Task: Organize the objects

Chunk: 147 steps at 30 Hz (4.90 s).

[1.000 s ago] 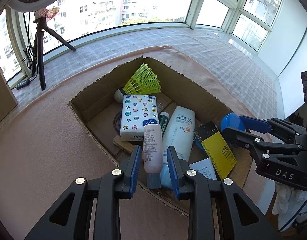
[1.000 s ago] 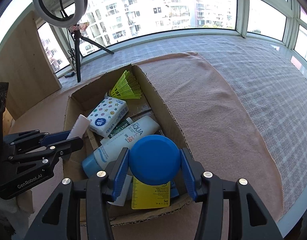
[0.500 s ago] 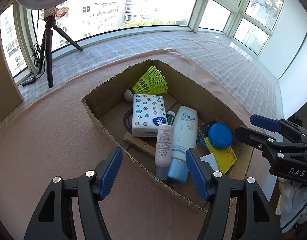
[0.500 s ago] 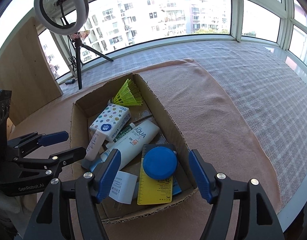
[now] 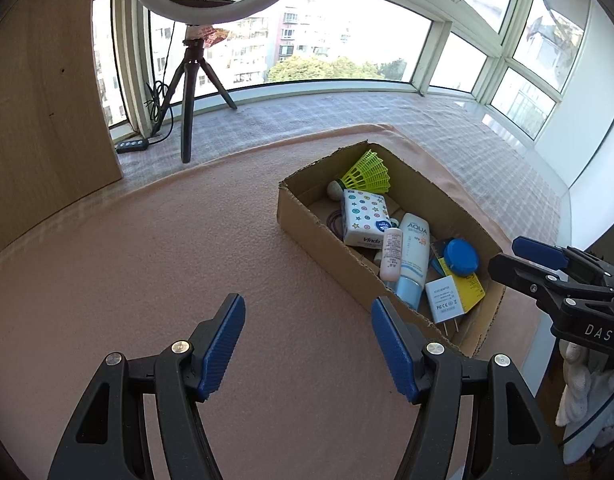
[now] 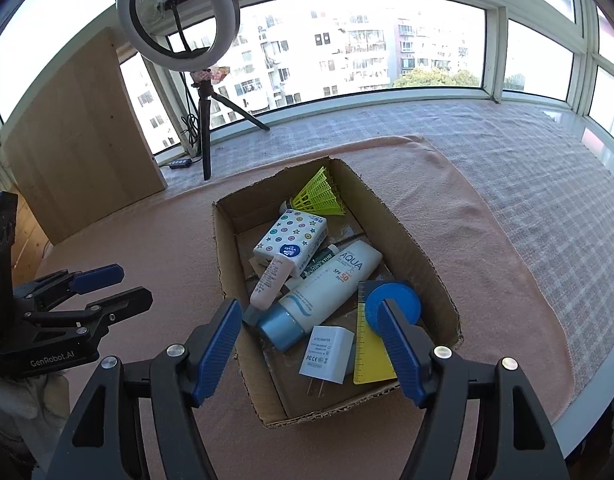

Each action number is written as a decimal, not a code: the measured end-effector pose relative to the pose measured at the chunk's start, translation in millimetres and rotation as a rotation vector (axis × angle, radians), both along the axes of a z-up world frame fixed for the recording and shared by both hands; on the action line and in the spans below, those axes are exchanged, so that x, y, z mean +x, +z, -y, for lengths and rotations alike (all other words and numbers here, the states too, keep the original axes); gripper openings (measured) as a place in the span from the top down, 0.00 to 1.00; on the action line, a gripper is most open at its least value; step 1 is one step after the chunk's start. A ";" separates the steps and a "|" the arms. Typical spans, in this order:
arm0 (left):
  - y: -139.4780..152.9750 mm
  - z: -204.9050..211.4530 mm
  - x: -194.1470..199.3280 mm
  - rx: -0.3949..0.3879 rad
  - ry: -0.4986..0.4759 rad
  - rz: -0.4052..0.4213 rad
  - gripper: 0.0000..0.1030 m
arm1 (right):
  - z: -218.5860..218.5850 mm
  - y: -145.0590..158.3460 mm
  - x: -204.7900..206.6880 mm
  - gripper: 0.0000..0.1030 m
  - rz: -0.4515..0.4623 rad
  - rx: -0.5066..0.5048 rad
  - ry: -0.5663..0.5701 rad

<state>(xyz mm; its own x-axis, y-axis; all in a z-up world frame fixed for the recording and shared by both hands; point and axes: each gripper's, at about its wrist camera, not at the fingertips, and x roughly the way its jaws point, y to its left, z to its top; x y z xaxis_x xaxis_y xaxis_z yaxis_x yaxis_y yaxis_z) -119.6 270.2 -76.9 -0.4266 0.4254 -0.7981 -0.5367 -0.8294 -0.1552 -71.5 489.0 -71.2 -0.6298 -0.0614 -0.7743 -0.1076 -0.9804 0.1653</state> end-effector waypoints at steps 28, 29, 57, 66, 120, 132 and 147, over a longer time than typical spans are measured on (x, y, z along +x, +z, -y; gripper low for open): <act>48.0 238.5 75.0 -0.009 0.370 -0.078 0.28 | 200.1 30.8 9.6 0.22 -0.057 0.068 0.226; 47.6 243.9 76.6 -0.008 0.383 -0.077 0.28 | 205.1 30.5 9.6 0.22 -0.057 0.080 0.228; 37.9 274.2 76.7 -0.045 0.453 -0.069 0.27 | 257.9 29.2 18.5 0.18 -0.086 0.138 0.239; 34.9 271.6 71.4 -0.046 0.450 -0.063 0.27 | 255.3 27.5 15.2 0.18 -0.080 0.142 0.235; 36.1 268.5 75.1 -0.051 0.449 -0.073 0.20 | 249.3 23.9 16.4 0.18 -0.067 0.133 0.225; 38.4 267.5 77.3 -0.054 0.448 -0.076 0.20 | 249.7 23.9 16.7 0.18 -0.066 0.133 0.225; 36.8 265.2 79.1 -0.055 0.452 -0.069 0.20 | 247.6 23.4 20.8 0.18 -0.068 0.135 0.225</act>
<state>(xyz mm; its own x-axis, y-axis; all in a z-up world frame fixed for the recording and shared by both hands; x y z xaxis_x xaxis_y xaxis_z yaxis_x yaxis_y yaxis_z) -40.5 5.0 -40.1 -0.6122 0.1423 -0.7778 -0.1269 -0.9886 -0.0809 -50.7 241.3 -47.8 -0.6625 -0.1048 -0.7417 0.1225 -0.9920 0.0308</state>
